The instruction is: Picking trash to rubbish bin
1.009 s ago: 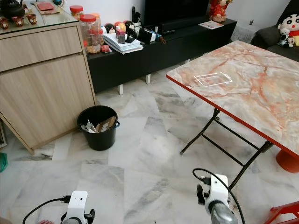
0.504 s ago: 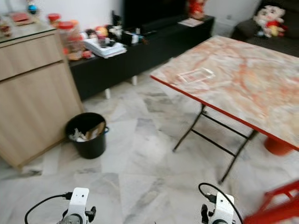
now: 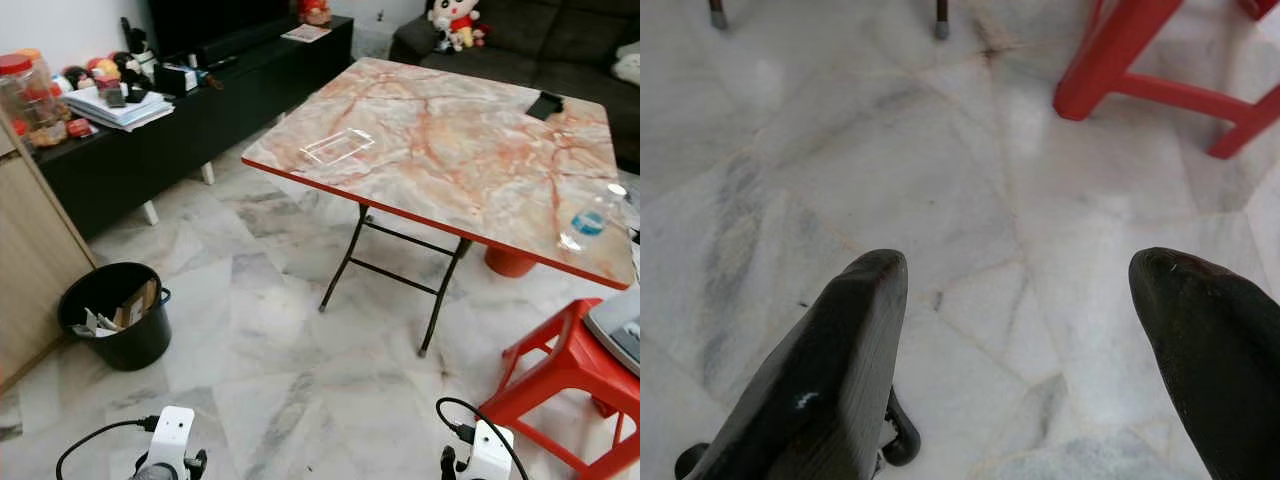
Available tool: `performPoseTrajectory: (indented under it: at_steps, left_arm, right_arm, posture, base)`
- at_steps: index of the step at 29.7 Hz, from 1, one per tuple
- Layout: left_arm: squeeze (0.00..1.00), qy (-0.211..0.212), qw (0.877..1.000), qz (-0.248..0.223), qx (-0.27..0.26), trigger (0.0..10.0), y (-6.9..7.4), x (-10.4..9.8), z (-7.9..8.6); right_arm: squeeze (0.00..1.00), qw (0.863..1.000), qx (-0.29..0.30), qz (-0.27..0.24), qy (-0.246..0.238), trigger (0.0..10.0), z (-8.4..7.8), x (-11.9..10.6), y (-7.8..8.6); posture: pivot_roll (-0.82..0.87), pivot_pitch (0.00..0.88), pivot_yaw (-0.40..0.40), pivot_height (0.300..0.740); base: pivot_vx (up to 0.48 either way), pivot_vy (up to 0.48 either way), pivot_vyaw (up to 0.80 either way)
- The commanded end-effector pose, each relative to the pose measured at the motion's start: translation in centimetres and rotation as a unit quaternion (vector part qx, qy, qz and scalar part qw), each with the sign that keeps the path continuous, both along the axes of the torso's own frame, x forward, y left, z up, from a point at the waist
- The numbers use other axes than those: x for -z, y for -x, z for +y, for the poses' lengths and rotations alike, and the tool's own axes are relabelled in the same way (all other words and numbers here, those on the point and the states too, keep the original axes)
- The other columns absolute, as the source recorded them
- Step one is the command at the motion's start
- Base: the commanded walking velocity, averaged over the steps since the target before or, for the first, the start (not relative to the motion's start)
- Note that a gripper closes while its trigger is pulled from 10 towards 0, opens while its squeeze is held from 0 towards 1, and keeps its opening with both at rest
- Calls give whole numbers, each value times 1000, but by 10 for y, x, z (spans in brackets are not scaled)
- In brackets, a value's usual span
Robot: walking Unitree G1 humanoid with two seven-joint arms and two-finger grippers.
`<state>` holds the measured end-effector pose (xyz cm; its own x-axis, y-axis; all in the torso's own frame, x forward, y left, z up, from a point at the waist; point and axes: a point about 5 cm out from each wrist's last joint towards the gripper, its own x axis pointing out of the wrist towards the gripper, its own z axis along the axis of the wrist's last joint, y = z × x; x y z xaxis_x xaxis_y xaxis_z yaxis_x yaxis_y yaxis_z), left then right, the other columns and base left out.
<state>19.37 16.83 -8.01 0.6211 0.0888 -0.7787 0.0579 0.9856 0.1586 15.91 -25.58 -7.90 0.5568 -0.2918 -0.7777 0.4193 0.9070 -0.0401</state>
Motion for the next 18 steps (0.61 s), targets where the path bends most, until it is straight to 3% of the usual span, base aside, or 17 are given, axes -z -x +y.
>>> performPoseTrajectory:
  at_steps: [1, 6, 18]
  left_arm:
    - [0, -2, 1000, 15, 1, 10000, 5, 3, 1]
    - [0, -3, 1000, 19, 0, 10000, 4, 3, 2]
    - [0, -7, 1000, 15, 15, 10000, 2, 2, 1]
  right_arm:
    - [0, 1000, 12, -6, 5, 10000, -4, -2, -2]
    - [0, 1000, 12, -6, 4, 10000, -3, -2, -1]
    - [0, 1000, 17, -6, 2, 10000, -3, -1, 0]
  posture:
    - [-156, 0, -36, 740]
    - [-160, 0, -33, 740]
    - [-177, 0, -29, 740]
  base:
    - [0, 0, -800]
    - [0, 384, -800]
    - [0, 0, -800]
